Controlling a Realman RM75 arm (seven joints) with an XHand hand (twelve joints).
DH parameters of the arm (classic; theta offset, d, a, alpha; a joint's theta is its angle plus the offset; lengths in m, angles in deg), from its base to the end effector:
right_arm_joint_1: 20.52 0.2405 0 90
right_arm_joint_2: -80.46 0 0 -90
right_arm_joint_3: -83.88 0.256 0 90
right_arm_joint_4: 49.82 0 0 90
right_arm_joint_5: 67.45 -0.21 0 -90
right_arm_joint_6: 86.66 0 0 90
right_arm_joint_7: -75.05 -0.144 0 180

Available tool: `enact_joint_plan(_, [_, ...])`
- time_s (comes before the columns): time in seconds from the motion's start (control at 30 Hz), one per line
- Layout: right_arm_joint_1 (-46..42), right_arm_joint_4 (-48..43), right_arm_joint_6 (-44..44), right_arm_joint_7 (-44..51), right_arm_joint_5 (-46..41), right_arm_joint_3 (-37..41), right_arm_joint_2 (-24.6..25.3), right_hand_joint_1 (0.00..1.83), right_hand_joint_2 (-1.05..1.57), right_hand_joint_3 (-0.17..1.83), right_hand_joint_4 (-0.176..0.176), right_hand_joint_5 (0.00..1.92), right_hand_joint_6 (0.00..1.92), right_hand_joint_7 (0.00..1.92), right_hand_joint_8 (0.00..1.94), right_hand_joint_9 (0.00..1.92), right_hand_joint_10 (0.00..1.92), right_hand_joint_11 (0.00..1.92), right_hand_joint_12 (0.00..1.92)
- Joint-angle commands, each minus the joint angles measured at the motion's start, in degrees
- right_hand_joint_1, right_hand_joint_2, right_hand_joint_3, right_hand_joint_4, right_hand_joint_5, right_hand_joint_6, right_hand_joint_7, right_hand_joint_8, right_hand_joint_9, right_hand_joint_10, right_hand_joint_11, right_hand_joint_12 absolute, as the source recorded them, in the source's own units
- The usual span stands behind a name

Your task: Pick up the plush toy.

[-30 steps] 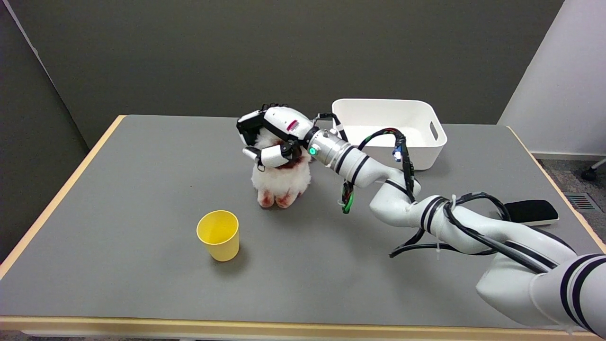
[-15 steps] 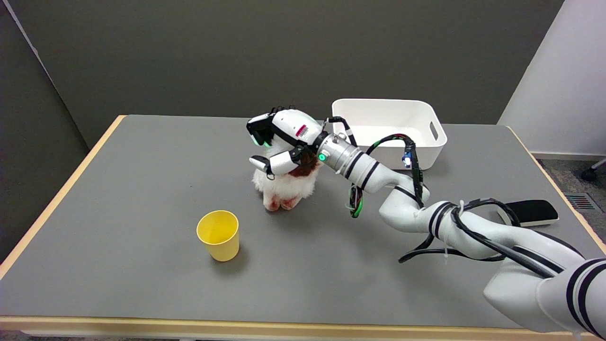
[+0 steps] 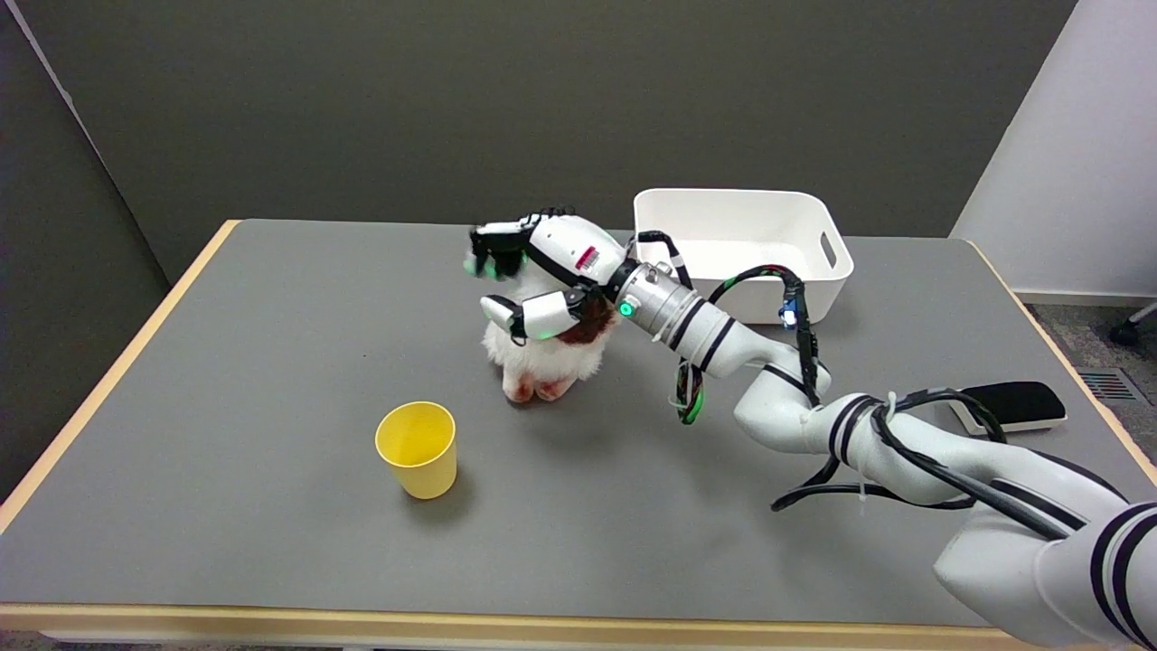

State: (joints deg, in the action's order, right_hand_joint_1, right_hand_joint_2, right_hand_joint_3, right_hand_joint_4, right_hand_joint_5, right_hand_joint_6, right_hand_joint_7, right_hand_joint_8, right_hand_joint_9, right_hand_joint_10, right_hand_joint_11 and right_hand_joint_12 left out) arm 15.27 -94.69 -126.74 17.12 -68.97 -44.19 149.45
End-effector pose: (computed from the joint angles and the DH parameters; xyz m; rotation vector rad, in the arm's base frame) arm -0.2328 -0.4527 0.2242 2.1459 -0.2846 0.4656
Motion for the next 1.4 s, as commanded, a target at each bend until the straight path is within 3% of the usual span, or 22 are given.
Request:
enact_joint_plan(0.03, [-6.13,-11.28,-1.43,-0.13,-0.27,4.95,-3.23,0.45,0.66,0.90,0.115,0.29,0.59,0.46,0.49,0.40,0.90,0.35,1.55])
enact_joint_plan(0.37, [-11.11,-18.45,-1.59,-0.21,-2.98,8.96,-6.33,0.44,0.66,0.87,0.105,0.27,0.51,0.42,0.41,0.35,0.86,0.30,1.48])
enact_joint_plan(0.83, [-11.46,-17.91,-1.30,-0.21,-5.61,8.96,-7.64,0.45,0.66,0.88,0.109,0.27,0.52,0.42,0.42,0.36,0.87,0.29,1.46])
enact_joint_plan(0.97, [-10.41,-16.35,1.27,-0.16,-5.56,8.44,-7.46,0.39,0.62,0.96,0.114,0.26,0.55,0.38,0.46,0.29,0.74,0.01,1.09])
enact_joint_plan(1.03, [-9.52,-15.35,2.95,0.07,-5.30,8.08,-7.36,0.41,0.59,0.97,0.117,0.26,0.56,0.33,0.42,0.20,0.66,0.00,0.96])
enact_joint_plan(1.2, [-5.36,-9.38,6.21,0.19,-5.60,5.55,-6.67,0.39,0.57,0.97,0.115,0.24,0.56,0.20,0.33,0.03,0.54,0.00,0.75])
enact_joint_plan(1.4, [-3.47,-2.17,7.92,-0.21,-6.32,4.17,-4.85,0.42,0.61,0.86,0.115,0.25,0.48,0.21,0.24,0.03,0.47,0.00,0.71])
